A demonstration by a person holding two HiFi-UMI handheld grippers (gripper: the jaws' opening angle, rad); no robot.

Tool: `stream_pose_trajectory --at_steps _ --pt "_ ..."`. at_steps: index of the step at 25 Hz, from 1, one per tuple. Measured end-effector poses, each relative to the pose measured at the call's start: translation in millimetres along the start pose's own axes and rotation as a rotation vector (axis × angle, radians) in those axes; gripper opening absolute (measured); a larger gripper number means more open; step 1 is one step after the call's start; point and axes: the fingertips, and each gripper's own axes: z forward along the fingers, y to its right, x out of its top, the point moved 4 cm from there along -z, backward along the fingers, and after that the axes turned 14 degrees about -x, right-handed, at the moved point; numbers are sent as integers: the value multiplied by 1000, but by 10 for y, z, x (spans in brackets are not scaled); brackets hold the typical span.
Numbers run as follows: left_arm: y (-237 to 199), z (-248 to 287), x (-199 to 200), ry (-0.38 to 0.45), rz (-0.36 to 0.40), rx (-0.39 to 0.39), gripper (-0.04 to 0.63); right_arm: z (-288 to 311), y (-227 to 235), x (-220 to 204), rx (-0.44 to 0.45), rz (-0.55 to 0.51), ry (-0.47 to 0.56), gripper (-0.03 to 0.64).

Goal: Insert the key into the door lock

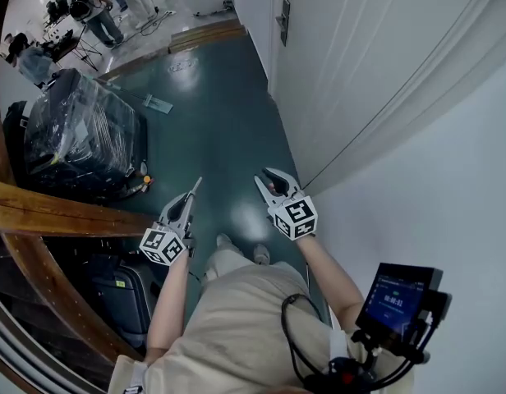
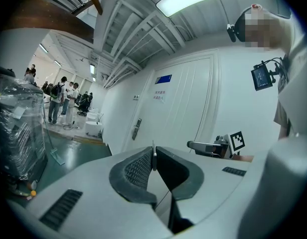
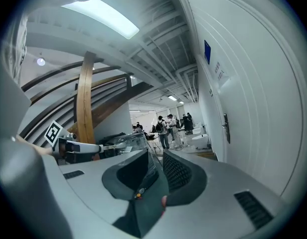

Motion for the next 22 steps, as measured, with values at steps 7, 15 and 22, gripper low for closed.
stream_pose_trajectory --at_steps 7,15,22 --pt "-389 -15 74 -2 -26 -16 34 273 -78 25 -39 9 -12 103" --pt "-1011 29 361 11 -44 -99 34 730 -228 189 -129 -3 -41 87" --pt "-1417 143 585 -2 -45 -147 35 1094 -298 357 -169 -18 -30 87"
